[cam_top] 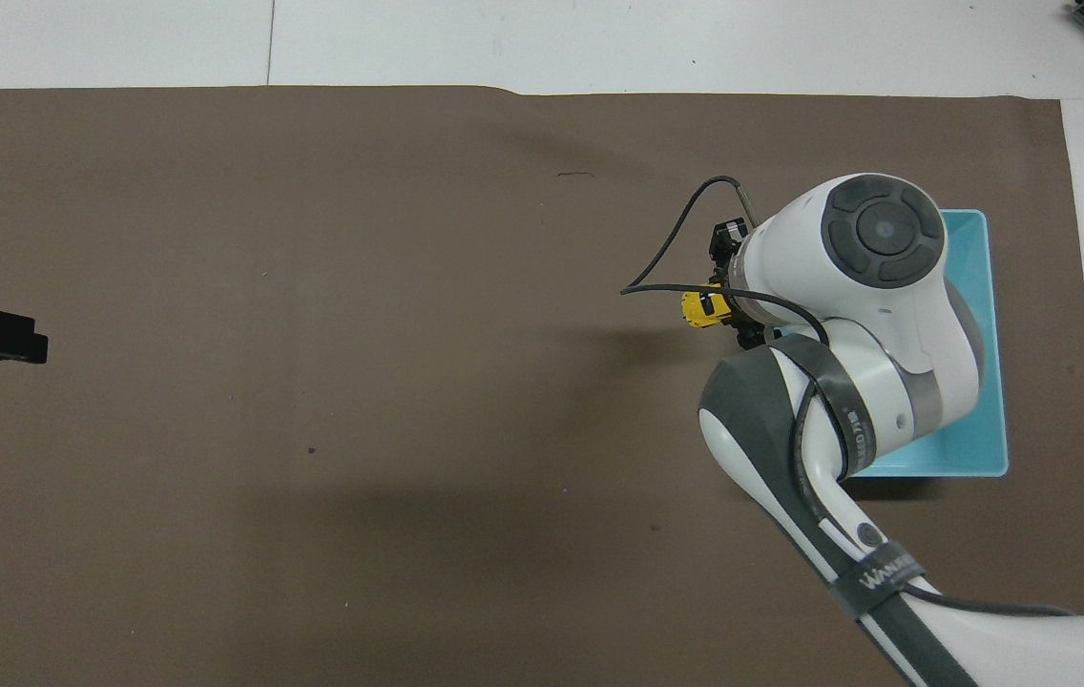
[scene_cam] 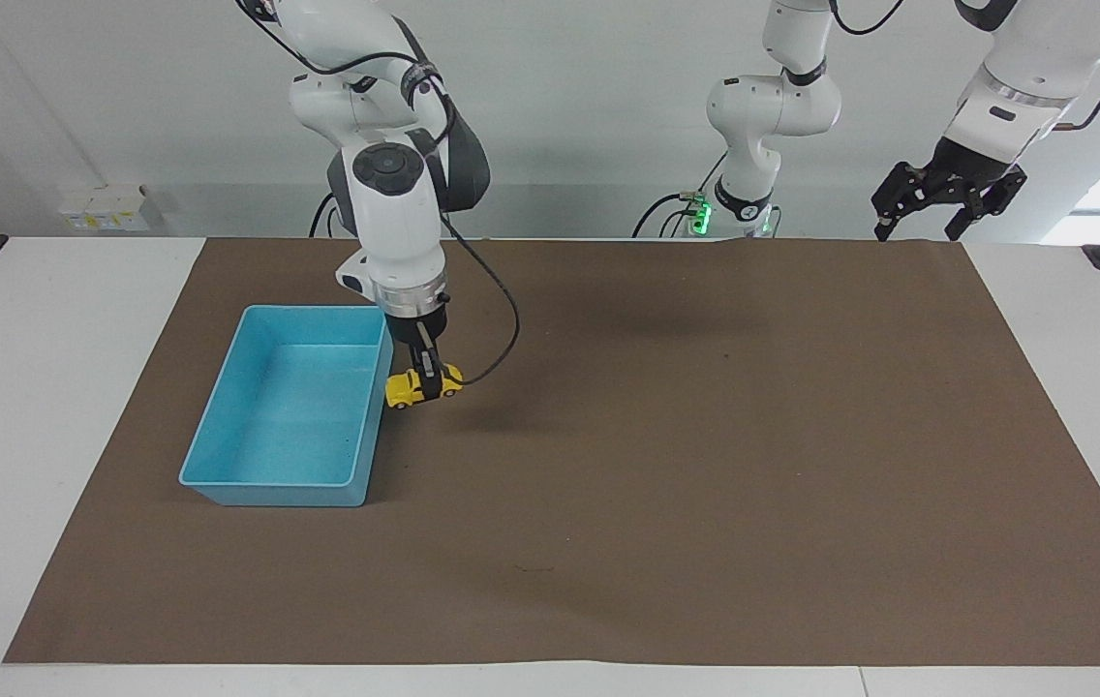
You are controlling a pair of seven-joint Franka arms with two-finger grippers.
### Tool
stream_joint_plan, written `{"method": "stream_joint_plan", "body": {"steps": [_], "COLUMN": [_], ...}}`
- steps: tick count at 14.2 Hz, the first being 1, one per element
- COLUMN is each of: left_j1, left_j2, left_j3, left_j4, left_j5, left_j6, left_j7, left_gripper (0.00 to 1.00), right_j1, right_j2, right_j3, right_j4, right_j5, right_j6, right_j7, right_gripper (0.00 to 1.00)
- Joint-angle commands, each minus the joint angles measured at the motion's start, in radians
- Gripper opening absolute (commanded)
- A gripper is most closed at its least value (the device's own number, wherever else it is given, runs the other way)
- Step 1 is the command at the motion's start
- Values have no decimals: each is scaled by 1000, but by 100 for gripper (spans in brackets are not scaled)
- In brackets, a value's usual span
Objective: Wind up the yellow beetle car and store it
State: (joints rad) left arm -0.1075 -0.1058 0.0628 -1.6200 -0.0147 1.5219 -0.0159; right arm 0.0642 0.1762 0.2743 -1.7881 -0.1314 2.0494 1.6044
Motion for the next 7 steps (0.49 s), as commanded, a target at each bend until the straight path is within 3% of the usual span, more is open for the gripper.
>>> {"method": "stream_joint_plan", "body": {"steps": [1, 7], "left_j1": [11, 22], "left_j2": [-11, -11], "left_j3": [-8, 3], "left_j4": [2, 2], "left_j5": [-1, 1], "left_j6": [-14, -14], "left_j7": [1, 1], "left_gripper": [100, 100], "right_j1": [-12, -55], "right_j2": [-24, -115], "right_j3": [10, 0], "right_j4": [28, 35], "right_j5": [26, 81], "right_j6": [-57, -155], "right_j7": [-110, -533], "right_gripper": [0, 0]}}
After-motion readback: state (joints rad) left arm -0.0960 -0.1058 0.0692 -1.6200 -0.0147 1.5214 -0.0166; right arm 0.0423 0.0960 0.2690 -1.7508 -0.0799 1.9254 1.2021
